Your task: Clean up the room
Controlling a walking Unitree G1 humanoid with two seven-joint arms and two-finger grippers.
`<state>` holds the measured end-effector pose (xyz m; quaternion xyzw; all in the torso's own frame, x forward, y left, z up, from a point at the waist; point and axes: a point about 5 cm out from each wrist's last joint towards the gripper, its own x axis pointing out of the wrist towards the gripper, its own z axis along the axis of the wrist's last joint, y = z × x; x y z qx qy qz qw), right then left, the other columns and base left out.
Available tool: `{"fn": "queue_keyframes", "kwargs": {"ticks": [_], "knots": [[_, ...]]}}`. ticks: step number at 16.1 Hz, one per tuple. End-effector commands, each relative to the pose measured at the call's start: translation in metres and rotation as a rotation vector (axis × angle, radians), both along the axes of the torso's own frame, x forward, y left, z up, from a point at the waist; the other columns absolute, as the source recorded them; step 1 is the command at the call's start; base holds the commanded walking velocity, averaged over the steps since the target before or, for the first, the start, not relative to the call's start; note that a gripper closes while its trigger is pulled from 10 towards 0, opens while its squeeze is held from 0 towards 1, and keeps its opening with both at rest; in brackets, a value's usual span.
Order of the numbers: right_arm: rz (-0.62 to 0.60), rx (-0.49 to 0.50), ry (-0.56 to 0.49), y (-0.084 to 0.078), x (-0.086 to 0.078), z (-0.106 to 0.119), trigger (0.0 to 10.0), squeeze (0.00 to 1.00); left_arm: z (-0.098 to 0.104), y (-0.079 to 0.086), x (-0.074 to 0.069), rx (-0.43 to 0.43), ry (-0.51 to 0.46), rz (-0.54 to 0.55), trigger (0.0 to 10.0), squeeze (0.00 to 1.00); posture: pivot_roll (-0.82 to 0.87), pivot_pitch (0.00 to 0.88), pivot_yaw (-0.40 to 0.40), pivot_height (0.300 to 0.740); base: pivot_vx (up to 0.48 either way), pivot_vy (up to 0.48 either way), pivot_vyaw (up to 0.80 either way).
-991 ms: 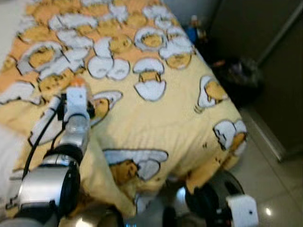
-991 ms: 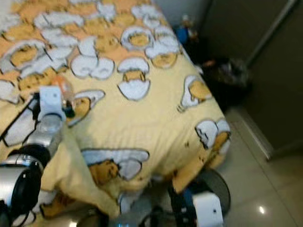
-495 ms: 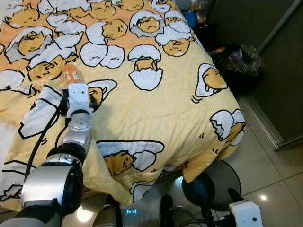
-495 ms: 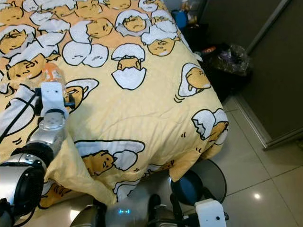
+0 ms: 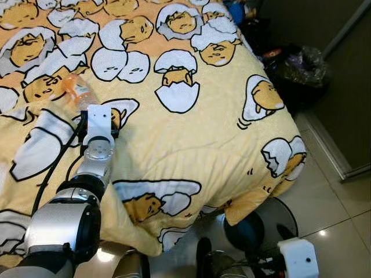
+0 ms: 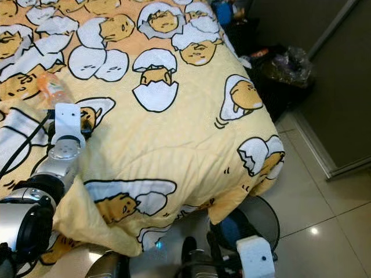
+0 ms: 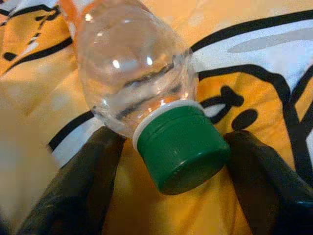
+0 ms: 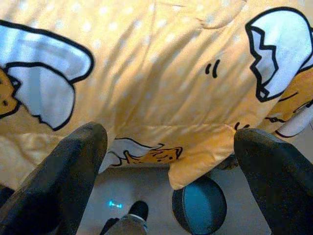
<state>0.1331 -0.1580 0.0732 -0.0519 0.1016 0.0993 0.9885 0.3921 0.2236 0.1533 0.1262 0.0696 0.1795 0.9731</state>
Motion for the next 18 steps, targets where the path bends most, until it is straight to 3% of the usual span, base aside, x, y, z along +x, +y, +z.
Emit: {"fn": "queue_keyframes", "kwargs": {"ticks": [1,7,12,15,18], "knots": [[-0.012,-0.006,0.043,-0.001,-0.004,-0.008,10.0,0.00,-0.004,0.002,-0.001,-0.002,0.033,-0.010,0.0,0.00,-0.19,0.355,-0.069,0.740,0.000,0.000,0.00],[-0.018,-0.010,0.008,-0.001,0.018,-0.014,10.0,0.00,-0.004,0.006,-0.003,-0.032,-0.023,-0.027,0.0,0.00,-0.15,0.271,-0.039,0.740,0.000,0.000,0.00],[-0.004,-0.026,-0.018,-0.004,0.035,-0.018,10.0,0.00,-0.005,0.001,-0.007,-0.004,-0.100,-0.122,0.0,0.00,-0.12,0.221,-0.032,0.740,0.000,0.000,0.00],[0.014,-0.028,-0.029,-0.004,0.044,-0.022,10.0,0.00,-0.006,-0.007,-0.020,0.024,-0.208,-0.238,0.0,0.00,-0.06,0.194,-0.035,0.740,0.000,0.000,0.00],[0.020,-0.026,-0.030,-0.002,0.046,-0.025,10.0,0.00,-0.025,-0.020,-0.037,0.027,-0.168,-0.327,0.0,0.00,-0.05,0.187,-0.028,0.740,0.000,0.000,0.00]]}}
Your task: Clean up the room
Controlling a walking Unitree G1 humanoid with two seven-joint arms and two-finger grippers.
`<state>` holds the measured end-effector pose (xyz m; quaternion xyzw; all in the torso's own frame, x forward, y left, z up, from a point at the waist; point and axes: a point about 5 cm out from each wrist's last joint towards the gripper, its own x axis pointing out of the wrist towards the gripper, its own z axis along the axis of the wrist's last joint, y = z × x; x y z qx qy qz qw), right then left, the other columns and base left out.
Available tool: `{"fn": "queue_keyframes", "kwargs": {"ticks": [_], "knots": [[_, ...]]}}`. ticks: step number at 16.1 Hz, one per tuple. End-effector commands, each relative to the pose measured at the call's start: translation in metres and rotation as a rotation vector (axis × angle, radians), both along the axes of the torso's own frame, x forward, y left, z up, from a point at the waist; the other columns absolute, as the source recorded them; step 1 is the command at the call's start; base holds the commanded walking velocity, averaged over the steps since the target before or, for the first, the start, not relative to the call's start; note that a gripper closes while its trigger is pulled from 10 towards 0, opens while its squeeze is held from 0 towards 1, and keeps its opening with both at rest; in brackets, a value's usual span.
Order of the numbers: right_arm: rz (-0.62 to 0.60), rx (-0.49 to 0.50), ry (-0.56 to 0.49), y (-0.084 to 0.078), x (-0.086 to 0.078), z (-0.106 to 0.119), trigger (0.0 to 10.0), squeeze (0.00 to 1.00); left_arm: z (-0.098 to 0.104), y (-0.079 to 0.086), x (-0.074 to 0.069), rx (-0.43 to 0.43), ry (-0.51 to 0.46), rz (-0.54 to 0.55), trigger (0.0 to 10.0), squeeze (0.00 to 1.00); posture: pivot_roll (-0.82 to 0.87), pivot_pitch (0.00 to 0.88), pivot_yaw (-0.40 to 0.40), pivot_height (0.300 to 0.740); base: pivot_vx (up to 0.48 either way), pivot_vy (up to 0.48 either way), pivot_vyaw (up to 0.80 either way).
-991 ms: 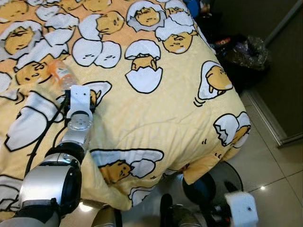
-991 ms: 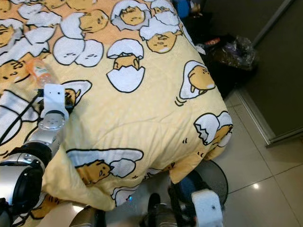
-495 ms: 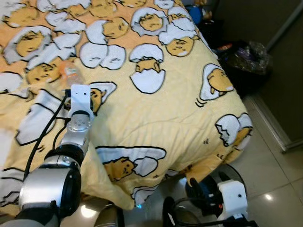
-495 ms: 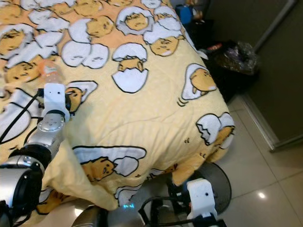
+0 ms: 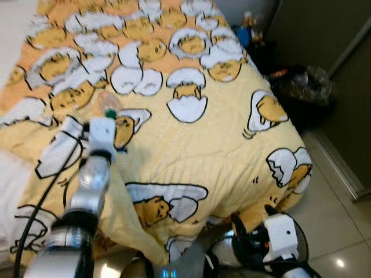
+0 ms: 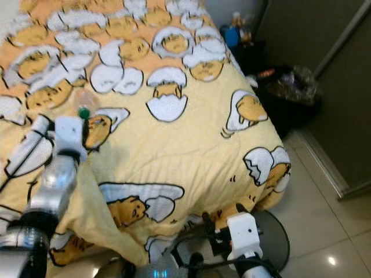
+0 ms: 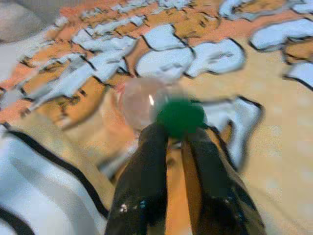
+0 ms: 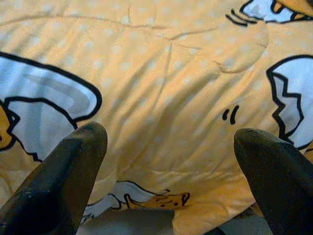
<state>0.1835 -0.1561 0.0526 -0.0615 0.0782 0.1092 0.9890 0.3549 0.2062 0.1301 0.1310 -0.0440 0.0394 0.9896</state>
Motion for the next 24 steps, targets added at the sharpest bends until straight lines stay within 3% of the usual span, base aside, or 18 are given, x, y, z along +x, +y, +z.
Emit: {"fn": "queue_keyframes", "kwargs": {"ticks": [1,2,4,5,7,8,9,10,12,16,19,24], "knots": [[-0.005,-0.013,0.018,-0.004,-0.004,-0.005,10.0,0.00,-0.008,-0.007,-0.005,-0.006,0.037,-0.037,0.0,0.00,-0.05,0.185,-0.027,0.740,0.000,0.000,0.00],[-0.005,-0.012,0.016,-0.003,-0.004,-0.007,10.0,0.00,-0.015,-0.023,-0.020,-0.033,0.048,-0.100,0.0,0.00,-0.05,0.181,-0.024,0.740,0.000,0.000,0.00],[-0.007,-0.012,0.014,-0.004,-0.003,-0.008,10.0,0.00,-0.008,-0.036,-0.026,-0.078,0.014,-0.135,0.0,0.00,-0.05,0.177,-0.027,0.740,0.000,0.000,0.00],[-0.008,-0.015,0.015,-0.005,-0.002,-0.009,10.0,0.00,0.009,-0.047,-0.023,-0.007,-0.057,-0.211,0.0,0.00,-0.05,0.177,-0.028,0.740,0.000,0.000,0.00],[-0.006,-0.018,0.015,-0.005,-0.003,-0.009,10.0,0.00,0.030,-0.041,-0.009,0.026,-0.102,-0.154,10.0,0.00,-0.05,0.188,-0.031,0.740,0.000,0.000,0.00],[-0.007,-0.019,0.014,-0.006,-0.004,-0.009,10.0,0.00,0.049,-0.034,-0.001,0.033,-0.145,-0.104,10.0,1.00,-0.06,0.194,-0.033,0.740,0.000,0.000,0.00],[-0.012,-0.016,0.017,-0.006,-0.007,-0.010,10.0,0.00,0.075,-0.032,0.012,0.074,-0.202,-0.083,10.0,1.00,-0.06,0.201,-0.033,0.740,0.000,0.000,0.00],[-0.019,0.080,0.005,-0.002,-0.009,-0.006,10.0,0.00,0.077,-0.029,0.028,0.101,-0.129,-0.044,10.0,1.00,-0.07,0.204,-0.033,0.740,0.000,0.000,0.00],[0.003,0.147,-0.010,0.005,-0.013,0.000,10.0,0.00,0.064,-0.021,0.042,0.084,0.011,0.032,10.0,1.00,-0.08,0.213,-0.036,0.740,0.000,0.000,0.00],[0.138,0.207,-0.047,0.025,-0.013,0.020,10.0,0.00,0.058,-0.001,0.051,0.017,0.126,0.179,10.0,1.00,-0.13,0.236,-0.049,0.740,0.000,0.000,0.00],[0.253,0.202,-0.063,0.040,-0.018,0.034,10.0,0.00,0.065,0.012,0.052,0.008,0.106,0.262,10.0,1.00,-0.16,0.257,-0.063,0.740,0.000,0.000,0.00],[0.279,0.210,-0.008,0.042,-0.035,0.034,10.0,0.00,0.070,0.019,0.053,-0.043,0.109,0.282,10.0,1.00,-0.18,0.297,-0.078,0.740,0.000,0.000,0.00]]}}
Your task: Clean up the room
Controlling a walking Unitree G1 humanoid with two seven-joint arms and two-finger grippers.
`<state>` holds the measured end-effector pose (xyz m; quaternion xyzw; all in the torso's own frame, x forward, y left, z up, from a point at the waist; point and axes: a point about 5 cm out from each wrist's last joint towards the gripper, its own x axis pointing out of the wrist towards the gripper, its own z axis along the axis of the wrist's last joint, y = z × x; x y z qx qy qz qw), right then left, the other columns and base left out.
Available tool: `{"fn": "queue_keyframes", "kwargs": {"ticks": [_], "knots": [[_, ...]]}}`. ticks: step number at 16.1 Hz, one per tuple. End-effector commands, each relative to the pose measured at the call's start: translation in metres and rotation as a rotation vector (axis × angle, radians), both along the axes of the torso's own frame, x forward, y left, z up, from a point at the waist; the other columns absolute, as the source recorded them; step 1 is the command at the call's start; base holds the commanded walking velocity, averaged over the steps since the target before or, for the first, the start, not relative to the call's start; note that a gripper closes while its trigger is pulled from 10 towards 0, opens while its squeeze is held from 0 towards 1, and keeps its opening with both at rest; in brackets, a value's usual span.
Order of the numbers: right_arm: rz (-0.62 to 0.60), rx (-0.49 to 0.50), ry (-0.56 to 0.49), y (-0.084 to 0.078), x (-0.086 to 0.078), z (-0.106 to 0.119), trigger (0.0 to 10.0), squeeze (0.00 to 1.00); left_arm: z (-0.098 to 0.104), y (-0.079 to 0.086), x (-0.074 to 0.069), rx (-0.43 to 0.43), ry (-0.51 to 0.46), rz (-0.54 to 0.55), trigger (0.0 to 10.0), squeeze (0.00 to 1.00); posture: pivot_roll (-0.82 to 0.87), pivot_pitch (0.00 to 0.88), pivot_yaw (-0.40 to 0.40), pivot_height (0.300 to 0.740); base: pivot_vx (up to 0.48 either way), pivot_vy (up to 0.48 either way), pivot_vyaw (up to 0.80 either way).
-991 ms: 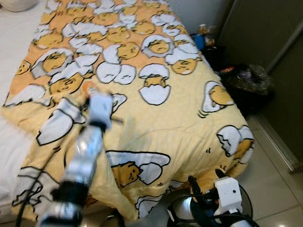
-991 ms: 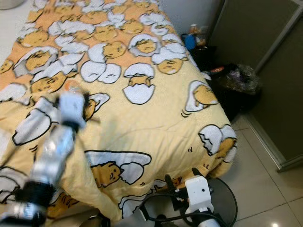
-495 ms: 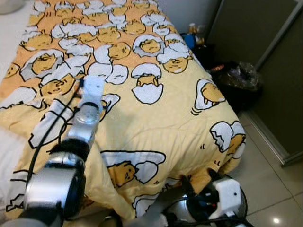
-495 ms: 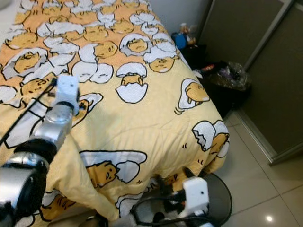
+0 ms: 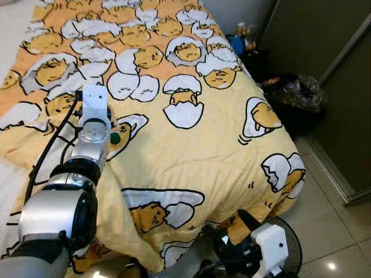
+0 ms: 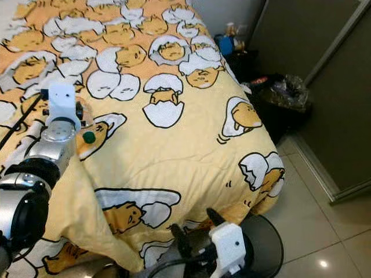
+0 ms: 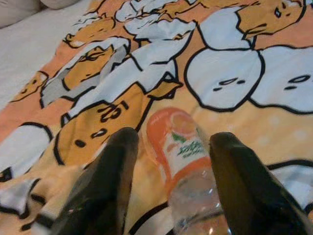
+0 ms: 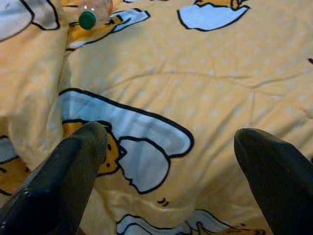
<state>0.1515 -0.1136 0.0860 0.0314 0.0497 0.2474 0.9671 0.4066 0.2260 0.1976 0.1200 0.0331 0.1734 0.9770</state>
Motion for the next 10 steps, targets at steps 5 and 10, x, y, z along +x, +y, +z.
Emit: {"fn": "queue_keyframes", "kwargs": {"ticks": [5,10], "knots": [[0.043,-0.011,0.021,0.004,-0.013,0.007,10.0,0.00,0.002,0.005,0.000,-0.063,0.004,-0.005,10.0,1.00,-0.19,0.337,-0.083,0.740,0.000,0.000,0.00],[0.058,-0.001,0.057,0.011,-0.020,0.006,10.0,0.00,-0.005,0.003,0.000,-0.047,0.058,-0.014,10.0,0.00,-0.19,0.364,-0.085,0.740,0.000,0.000,0.00]]}}
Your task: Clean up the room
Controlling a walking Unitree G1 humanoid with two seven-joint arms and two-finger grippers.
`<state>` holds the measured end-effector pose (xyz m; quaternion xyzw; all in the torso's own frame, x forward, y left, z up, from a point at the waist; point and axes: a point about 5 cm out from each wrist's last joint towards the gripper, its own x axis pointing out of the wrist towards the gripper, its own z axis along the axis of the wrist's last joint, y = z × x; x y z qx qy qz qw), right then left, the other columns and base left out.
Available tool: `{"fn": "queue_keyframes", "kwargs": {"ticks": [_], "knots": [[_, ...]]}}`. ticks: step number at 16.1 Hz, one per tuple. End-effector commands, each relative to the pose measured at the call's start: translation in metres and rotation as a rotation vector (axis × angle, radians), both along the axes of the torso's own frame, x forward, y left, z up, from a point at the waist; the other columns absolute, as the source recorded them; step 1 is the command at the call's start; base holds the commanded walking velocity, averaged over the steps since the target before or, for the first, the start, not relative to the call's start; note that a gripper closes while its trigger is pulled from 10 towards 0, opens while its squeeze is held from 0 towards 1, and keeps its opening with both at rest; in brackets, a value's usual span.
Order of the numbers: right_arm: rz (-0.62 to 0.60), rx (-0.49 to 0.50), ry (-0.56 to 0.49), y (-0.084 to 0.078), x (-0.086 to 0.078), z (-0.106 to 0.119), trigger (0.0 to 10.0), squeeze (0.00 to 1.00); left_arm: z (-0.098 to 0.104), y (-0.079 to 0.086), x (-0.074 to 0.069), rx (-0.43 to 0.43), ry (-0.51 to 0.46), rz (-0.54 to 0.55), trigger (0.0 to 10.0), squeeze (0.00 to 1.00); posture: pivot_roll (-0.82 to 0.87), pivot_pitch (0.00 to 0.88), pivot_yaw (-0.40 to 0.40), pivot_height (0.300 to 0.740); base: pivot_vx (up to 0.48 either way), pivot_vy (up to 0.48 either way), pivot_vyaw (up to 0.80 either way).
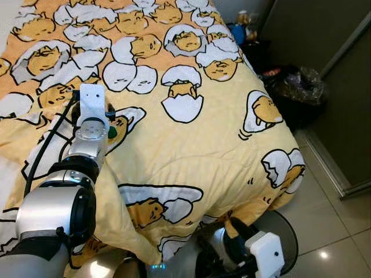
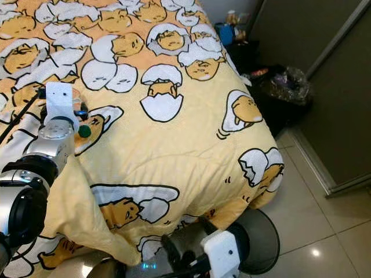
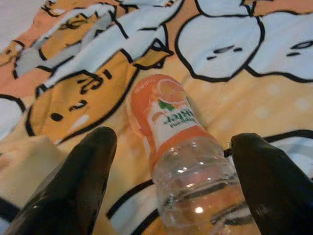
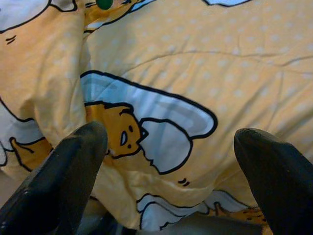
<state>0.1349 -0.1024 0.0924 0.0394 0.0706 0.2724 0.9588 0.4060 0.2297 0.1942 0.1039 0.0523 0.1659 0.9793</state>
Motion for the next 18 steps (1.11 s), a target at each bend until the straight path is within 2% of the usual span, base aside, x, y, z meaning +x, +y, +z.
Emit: {"fn": "queue_keyframes", "kwargs": {"ticks": [1,4,8,9,10,11,18], "knots": [[0.013,-0.008,0.008,0.000,-0.004,0.001,10.0,0.00,-0.002,-0.003,0.001,-0.016,0.020,-0.016,10.0,0.00,-0.19,0.366,-0.087,0.740,0.000,0.000,0.00],[0.010,-0.017,0.008,-0.002,-0.004,0.002,10.0,0.00,-0.008,-0.008,0.000,-0.043,0.040,-0.039,10.0,0.00,-0.20,0.368,-0.089,0.740,0.000,0.000,0.00],[0.011,-0.027,0.016,-0.001,-0.004,0.002,10.0,0.00,-0.022,-0.010,-0.003,-0.046,0.125,-0.054,10.0,0.00,-0.20,0.368,-0.089,0.740,0.000,0.000,0.00],[0.008,-0.030,0.018,-0.002,-0.004,0.001,10.0,0.00,-0.021,-0.011,-0.002,-0.042,0.123,-0.062,4.1,0.00,-0.20,0.368,-0.089,0.740,0.000,0.000,0.00],[0.007,-0.031,0.018,-0.002,-0.004,0.001,10.0,0.00,-0.020,-0.012,-0.002,-0.043,0.121,-0.063,4.1,0.00,-0.20,0.369,-0.090,0.740,0.000,0.000,0.00],[0.005,-0.033,0.020,-0.002,-0.003,0.000,10.0,0.00,-0.019,-0.012,-0.001,-0.054,0.116,-0.062,0.0,0.00,-0.20,0.365,-0.089,0.740,0.000,0.000,0.00],[-0.027,-0.063,0.001,-0.013,0.001,0.003,10.0,0.00,-0.024,-0.010,-0.003,-0.085,0.122,-0.082,0.0,0.00,-0.22,0.358,-0.117,0.740,0.000,0.000,0.00]]}}
